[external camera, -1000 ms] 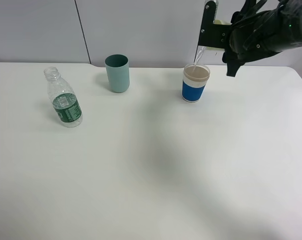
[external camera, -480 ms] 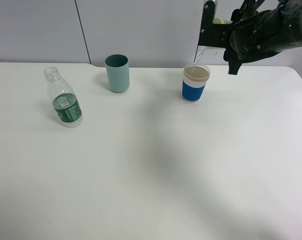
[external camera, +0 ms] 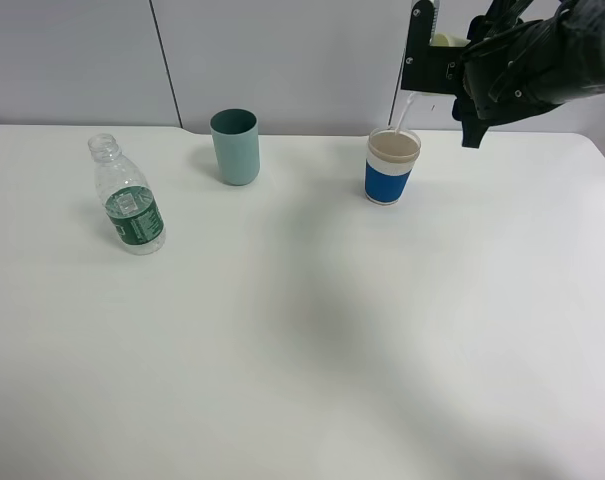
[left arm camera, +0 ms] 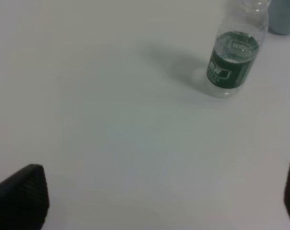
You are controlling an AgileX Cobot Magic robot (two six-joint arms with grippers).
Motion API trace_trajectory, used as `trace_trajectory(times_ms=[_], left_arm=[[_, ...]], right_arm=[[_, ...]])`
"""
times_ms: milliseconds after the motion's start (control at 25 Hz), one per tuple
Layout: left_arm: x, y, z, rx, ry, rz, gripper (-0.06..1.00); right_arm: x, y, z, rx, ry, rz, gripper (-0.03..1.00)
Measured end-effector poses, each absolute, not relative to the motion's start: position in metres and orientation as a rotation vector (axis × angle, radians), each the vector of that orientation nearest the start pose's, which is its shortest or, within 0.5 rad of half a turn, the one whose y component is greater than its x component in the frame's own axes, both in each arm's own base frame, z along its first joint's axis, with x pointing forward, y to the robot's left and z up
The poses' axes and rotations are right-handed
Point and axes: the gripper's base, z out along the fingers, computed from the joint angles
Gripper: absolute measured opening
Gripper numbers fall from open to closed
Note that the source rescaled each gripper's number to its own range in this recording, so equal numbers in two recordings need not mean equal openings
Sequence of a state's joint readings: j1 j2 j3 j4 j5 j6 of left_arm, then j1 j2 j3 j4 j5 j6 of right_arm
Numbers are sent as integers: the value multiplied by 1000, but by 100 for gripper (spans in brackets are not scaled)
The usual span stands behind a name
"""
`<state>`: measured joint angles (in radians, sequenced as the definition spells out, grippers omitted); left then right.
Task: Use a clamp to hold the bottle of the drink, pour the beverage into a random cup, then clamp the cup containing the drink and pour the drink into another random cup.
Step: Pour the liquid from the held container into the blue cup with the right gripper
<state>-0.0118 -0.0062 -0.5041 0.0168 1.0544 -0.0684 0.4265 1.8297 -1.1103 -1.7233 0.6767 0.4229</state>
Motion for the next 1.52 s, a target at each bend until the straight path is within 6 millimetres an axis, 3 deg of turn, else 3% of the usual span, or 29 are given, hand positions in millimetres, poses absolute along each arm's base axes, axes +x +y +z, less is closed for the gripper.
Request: trace_trajectory(times_ms=[1200, 1520], left_arm=[[-6, 1, 279, -58, 2027, -31, 100], [-6, 1, 279, -58, 2027, -31, 100]], right_arm=[[376, 109, 221, -1603, 1592, -1338, 3], [376, 109, 221, -1737, 1506, -1403, 3]])
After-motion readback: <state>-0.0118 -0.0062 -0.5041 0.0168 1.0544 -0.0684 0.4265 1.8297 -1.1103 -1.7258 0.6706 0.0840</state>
